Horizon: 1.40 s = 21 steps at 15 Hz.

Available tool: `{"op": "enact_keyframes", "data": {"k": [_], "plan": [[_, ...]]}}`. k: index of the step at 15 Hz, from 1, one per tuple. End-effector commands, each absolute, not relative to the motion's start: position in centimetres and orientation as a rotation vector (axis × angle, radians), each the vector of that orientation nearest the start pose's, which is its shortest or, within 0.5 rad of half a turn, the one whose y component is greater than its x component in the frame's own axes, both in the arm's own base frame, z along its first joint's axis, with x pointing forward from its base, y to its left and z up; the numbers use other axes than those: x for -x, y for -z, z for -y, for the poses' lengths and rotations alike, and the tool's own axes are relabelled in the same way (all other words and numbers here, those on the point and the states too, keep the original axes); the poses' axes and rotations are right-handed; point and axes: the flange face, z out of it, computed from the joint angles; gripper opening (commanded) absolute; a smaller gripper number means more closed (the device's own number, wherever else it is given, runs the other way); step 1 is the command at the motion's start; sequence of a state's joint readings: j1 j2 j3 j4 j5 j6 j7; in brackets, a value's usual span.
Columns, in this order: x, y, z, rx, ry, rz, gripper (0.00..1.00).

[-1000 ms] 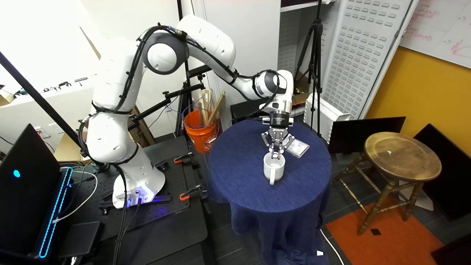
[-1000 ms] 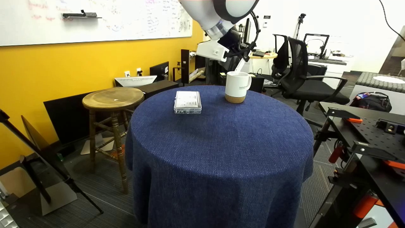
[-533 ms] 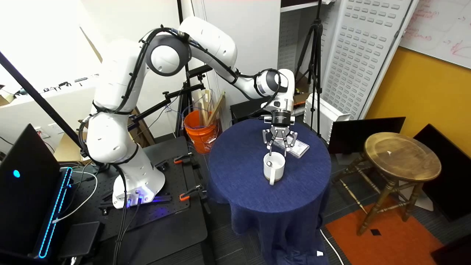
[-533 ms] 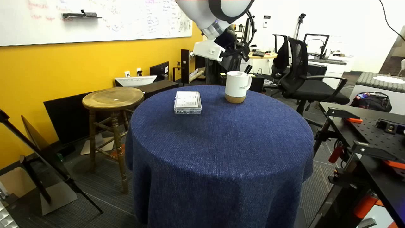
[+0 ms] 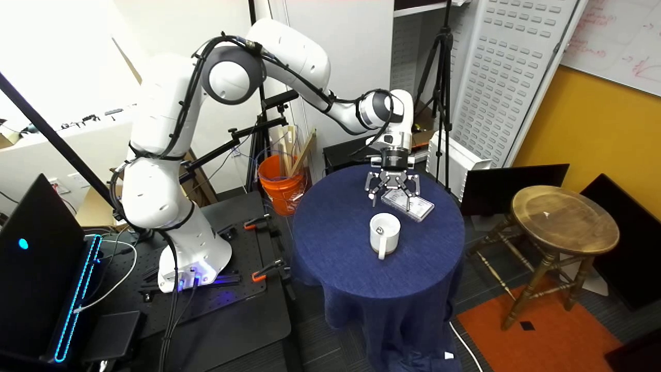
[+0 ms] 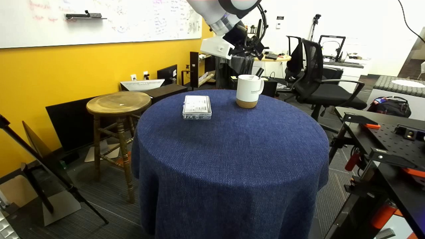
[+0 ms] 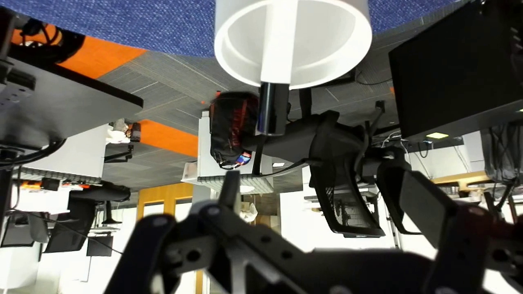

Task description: Pick the marker and put it in the cup

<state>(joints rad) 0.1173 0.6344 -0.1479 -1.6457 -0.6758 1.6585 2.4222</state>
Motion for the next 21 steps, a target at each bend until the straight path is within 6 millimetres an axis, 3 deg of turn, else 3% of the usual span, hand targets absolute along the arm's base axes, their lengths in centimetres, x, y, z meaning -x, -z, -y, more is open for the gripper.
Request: {"op": "enact_keyframes", "data": {"k": [1,9,10,13,18,19,21], "plan": [[-61.4,-27.1,5.3,-1.063,-0.591,2.076,1.00],[-60.9,-31.9,0.8,-1.158,-0.741,2.414,1.00],[-61.8,-33.4,1.5,-1.188,-0.757,2.461,1.00],[-62.8,-35.0,1.3,-1.269,-0.808,2.608,1.00],[-63.5,-35.4,0.2,-1.435,-0.893,2.832,1.00],[-64.4,-35.3,0.6,-1.395,-0.895,2.764,1.00],[-64.1,-34.9,0.2,-1.432,-0.905,2.789,1.00]]}}
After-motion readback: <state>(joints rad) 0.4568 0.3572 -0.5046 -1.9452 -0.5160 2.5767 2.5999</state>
